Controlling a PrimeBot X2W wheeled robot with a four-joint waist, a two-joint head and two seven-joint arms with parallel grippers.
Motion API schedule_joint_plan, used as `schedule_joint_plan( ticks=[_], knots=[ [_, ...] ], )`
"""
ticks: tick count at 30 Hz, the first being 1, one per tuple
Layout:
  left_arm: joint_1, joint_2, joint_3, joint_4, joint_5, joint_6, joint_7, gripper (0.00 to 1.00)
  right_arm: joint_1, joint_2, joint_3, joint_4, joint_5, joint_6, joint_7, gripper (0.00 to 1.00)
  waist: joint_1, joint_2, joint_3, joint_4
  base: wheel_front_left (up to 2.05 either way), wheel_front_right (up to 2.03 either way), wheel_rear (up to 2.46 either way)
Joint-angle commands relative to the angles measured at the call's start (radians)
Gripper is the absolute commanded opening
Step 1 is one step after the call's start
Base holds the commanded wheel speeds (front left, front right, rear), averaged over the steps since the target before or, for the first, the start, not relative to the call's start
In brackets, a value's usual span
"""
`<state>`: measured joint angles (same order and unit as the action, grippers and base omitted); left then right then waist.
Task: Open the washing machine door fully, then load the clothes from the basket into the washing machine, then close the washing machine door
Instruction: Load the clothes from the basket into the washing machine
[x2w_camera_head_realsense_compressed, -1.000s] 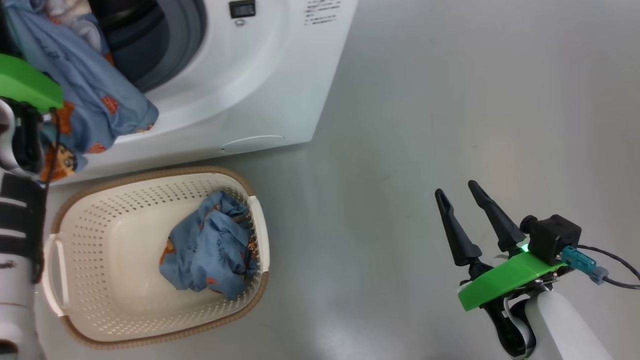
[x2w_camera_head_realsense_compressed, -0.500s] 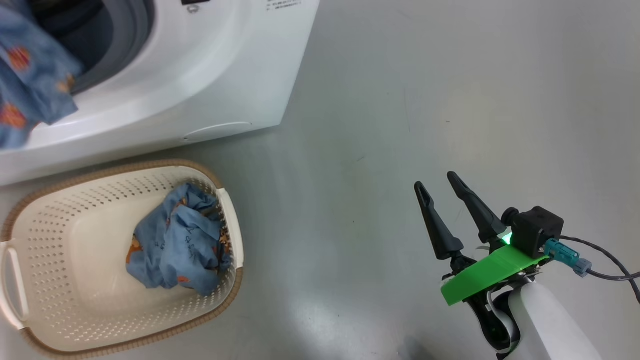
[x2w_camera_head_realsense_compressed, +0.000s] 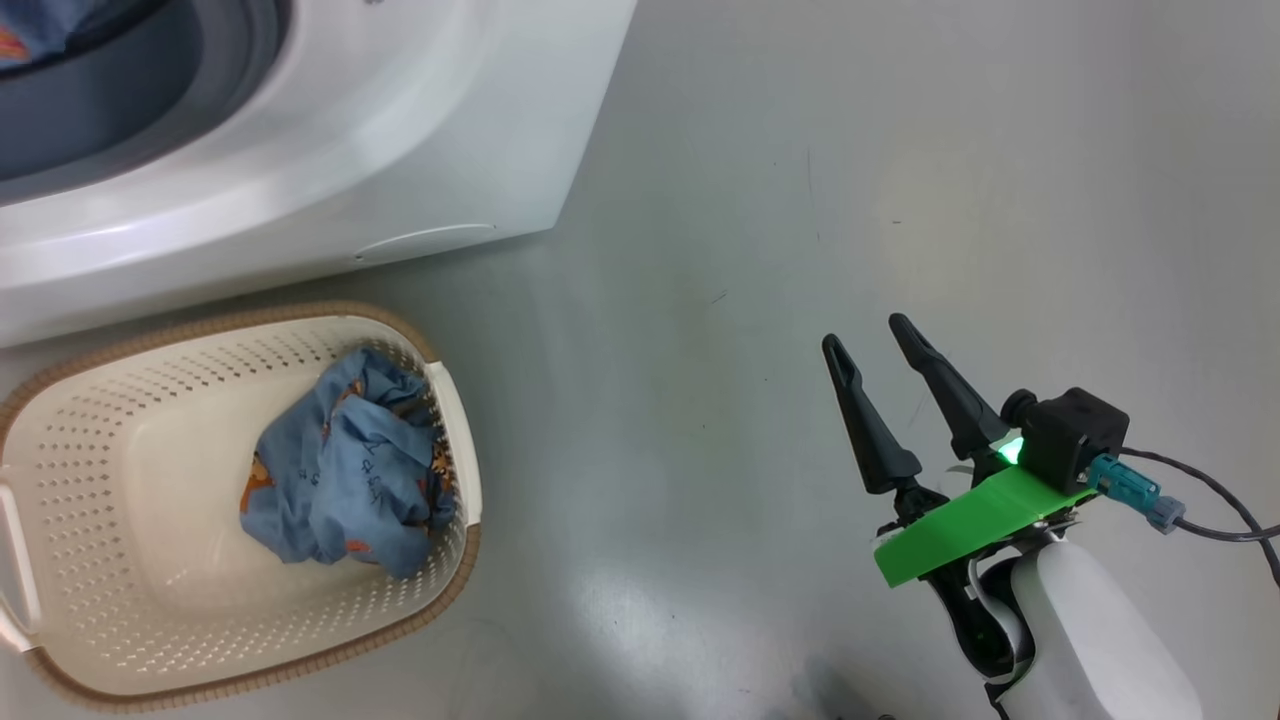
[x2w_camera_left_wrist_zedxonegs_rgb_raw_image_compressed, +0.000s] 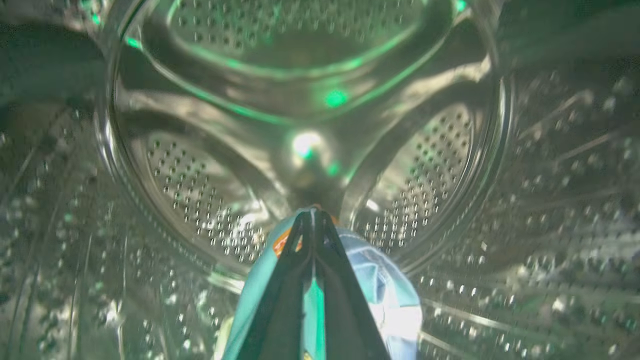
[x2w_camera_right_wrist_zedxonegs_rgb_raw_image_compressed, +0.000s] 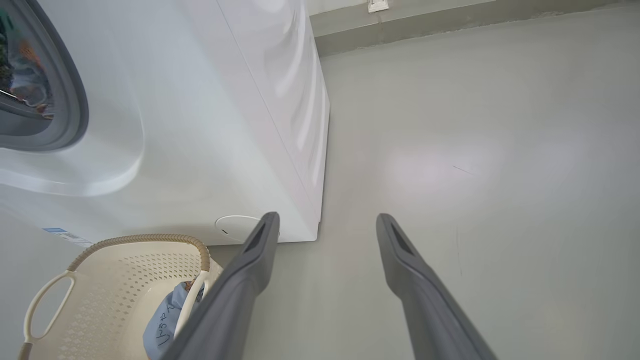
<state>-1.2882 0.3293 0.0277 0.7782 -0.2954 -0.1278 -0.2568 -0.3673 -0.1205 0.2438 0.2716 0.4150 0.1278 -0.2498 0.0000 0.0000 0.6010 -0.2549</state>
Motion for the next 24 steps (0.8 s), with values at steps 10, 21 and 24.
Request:
schedule_joint_plan(
  ticks=[10, 21, 24],
  knots=[
    [0.033, 0.021, 0.046, 0.071, 0.052, -0.002, -0.005, 1.0, 0.007, 0.0, 0.02, -0.024, -0.007, 0.003, -0.012, 1.0, 0.0, 0.0, 0.003, 0.011, 0.0, 0.0, 0.0],
    [0.084, -0.008, 0.056, 0.076, 0.046, -0.003, -0.005, 1.0, 0.007, -0.003, 0.016, -0.026, -0.01, 0.003, -0.012, 1.0, 0.0, 0.0, -0.006, 0.018, 0.0, 0.0, 0.0],
    [0.121, -0.019, 0.054, 0.068, 0.042, -0.003, -0.005, 1.0, 0.008, -0.006, 0.012, -0.024, -0.01, 0.003, -0.012, 1.0, 0.0, 0.0, -0.014, 0.025, 0.0, 0.0, 0.0]
  ],
)
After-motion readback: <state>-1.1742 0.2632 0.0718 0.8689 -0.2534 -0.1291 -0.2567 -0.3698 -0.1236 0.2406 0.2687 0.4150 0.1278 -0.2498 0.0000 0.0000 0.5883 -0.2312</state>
